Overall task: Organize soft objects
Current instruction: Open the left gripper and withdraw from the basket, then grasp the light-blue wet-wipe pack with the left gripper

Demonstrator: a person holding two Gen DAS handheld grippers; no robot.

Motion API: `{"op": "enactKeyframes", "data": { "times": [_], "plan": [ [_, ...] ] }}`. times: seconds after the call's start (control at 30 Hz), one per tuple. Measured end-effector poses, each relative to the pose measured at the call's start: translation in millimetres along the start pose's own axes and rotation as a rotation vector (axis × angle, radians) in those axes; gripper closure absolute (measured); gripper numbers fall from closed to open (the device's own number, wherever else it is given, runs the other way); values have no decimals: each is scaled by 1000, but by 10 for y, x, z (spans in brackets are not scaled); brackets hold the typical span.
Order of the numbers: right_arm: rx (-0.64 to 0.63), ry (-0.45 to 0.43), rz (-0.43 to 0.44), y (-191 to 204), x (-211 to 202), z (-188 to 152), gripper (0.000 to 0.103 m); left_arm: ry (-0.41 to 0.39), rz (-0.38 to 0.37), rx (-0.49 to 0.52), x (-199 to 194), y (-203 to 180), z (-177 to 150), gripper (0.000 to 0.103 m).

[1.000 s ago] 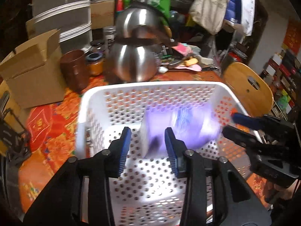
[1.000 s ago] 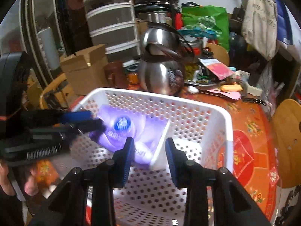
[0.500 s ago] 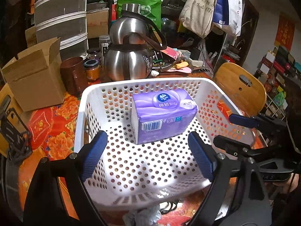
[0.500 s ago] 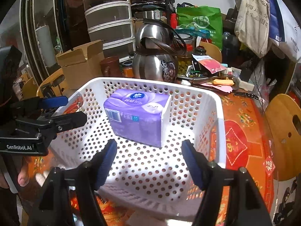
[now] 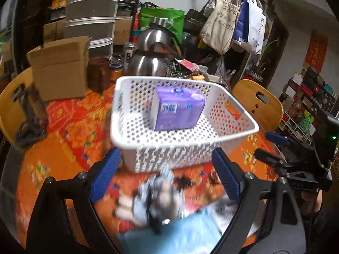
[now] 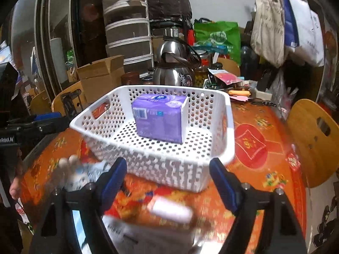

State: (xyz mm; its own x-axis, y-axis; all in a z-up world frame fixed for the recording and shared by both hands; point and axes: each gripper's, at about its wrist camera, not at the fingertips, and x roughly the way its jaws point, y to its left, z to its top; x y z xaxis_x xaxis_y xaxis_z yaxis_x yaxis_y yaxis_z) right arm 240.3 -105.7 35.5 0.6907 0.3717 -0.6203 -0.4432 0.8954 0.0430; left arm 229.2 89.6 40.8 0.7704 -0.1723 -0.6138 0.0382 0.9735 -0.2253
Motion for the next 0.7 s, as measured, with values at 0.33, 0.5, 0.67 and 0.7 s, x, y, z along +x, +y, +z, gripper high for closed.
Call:
{"op": "enactKeyframes", "data": {
  "times": [0.33,0.5,0.67,0.7],
  "plan": [
    [43,15,33,196,-440,-824,19,18,25,7,-449,44,-988,17],
    [46,-13,99,475,-605,-1162,19,45,77,36,-564,154,-1413,17],
    [31,-13,157,812,-573,-1330,22,66,45,-13,-644,363,-1772,17],
    [31,-9,167,856,-555,-1336,28,60,39,-14,-670,399,-1851,17]
  ]
}}
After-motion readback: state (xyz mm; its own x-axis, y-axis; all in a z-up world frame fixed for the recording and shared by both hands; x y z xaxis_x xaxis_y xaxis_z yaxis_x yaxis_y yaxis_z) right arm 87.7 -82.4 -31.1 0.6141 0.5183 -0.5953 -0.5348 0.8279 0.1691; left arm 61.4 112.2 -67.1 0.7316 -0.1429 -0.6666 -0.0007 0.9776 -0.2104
